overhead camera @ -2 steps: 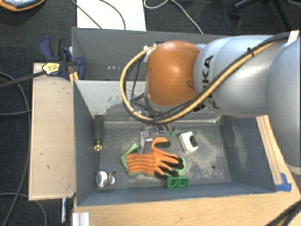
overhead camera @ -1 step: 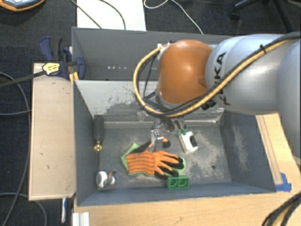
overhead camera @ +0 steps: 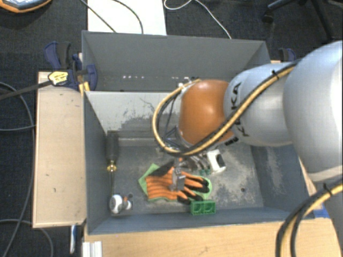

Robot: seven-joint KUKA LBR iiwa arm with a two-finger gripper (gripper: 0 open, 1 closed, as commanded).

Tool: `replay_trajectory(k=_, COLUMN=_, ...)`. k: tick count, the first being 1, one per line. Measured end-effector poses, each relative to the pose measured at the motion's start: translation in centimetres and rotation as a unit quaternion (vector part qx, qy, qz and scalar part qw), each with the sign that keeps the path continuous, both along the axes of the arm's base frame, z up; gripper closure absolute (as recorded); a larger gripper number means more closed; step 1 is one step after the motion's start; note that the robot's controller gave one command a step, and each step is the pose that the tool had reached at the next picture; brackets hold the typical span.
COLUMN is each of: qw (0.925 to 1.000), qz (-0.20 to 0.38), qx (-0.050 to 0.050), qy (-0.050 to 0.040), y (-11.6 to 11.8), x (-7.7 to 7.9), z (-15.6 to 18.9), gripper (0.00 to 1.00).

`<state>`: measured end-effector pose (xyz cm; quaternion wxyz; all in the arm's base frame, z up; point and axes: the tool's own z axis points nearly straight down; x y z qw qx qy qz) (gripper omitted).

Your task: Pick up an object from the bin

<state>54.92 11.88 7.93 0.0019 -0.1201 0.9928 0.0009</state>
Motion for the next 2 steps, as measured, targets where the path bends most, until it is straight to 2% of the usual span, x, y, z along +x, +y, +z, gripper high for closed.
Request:
replay_trajectory(k=1, qw=0.9993, qz=-0.038, qx=0.0, qy=0.0007, y=-1.23, x=0.88, z=-0.11, gripper=1.0)
replay_trajectory(k=2, qw=0.9992, qz=-0.04, qx=0.0, qy=0.0012, y=-1.23, x=0.85, z=-0.16, gripper=1.0)
